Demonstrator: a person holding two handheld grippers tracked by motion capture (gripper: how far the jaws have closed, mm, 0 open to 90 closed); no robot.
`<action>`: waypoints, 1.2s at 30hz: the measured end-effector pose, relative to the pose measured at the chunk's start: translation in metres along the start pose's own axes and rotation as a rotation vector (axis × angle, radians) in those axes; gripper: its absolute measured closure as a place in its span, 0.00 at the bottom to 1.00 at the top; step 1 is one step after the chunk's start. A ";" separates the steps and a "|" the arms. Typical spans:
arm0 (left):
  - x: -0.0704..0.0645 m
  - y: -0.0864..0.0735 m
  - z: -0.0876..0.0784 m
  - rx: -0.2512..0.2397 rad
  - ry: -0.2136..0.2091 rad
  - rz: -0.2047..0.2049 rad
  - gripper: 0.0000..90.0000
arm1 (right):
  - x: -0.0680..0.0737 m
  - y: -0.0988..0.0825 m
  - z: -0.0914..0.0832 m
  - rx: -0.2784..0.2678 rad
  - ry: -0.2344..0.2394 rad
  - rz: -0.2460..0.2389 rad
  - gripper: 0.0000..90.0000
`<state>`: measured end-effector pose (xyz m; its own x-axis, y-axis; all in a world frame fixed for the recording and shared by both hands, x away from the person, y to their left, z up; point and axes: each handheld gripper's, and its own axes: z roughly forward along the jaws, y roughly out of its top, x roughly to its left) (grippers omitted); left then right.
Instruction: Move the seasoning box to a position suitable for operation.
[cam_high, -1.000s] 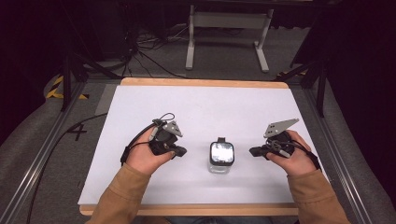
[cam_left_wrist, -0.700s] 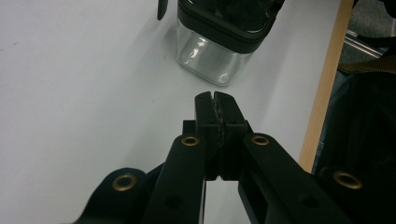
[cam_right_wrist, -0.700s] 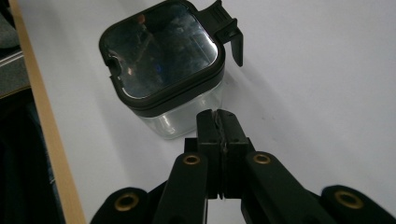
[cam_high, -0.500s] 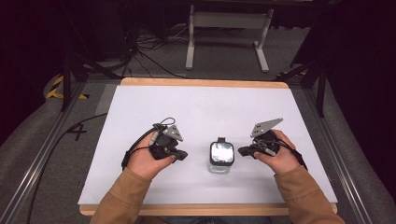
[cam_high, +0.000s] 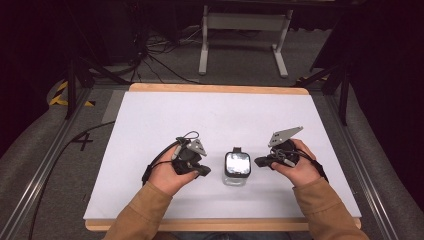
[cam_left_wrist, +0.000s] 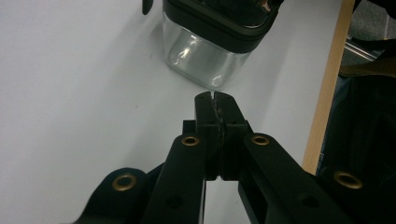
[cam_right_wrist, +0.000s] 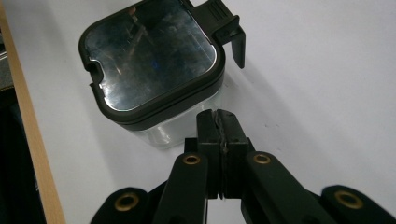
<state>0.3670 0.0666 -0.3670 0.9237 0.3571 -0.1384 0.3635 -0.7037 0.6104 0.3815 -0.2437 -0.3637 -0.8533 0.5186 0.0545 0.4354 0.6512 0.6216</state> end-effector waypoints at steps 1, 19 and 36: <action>-0.001 0.001 0.002 0.005 -0.004 0.004 1.00 | 0.001 0.000 -0.001 -0.003 0.006 -0.004 1.00; -0.011 0.003 0.017 0.004 -0.048 0.010 1.00 | 0.001 0.019 -0.002 -0.119 0.046 -0.030 1.00; -0.007 -0.005 0.002 -0.019 -0.032 -0.020 0.99 | -0.011 0.077 0.023 0.001 0.037 -0.088 1.00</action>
<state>0.3587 0.0658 -0.3706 0.9199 0.3510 -0.1748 0.3795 -0.6847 0.6222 0.4306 -0.1863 -0.3341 -0.8981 0.4389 0.0285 0.3589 0.6937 0.6245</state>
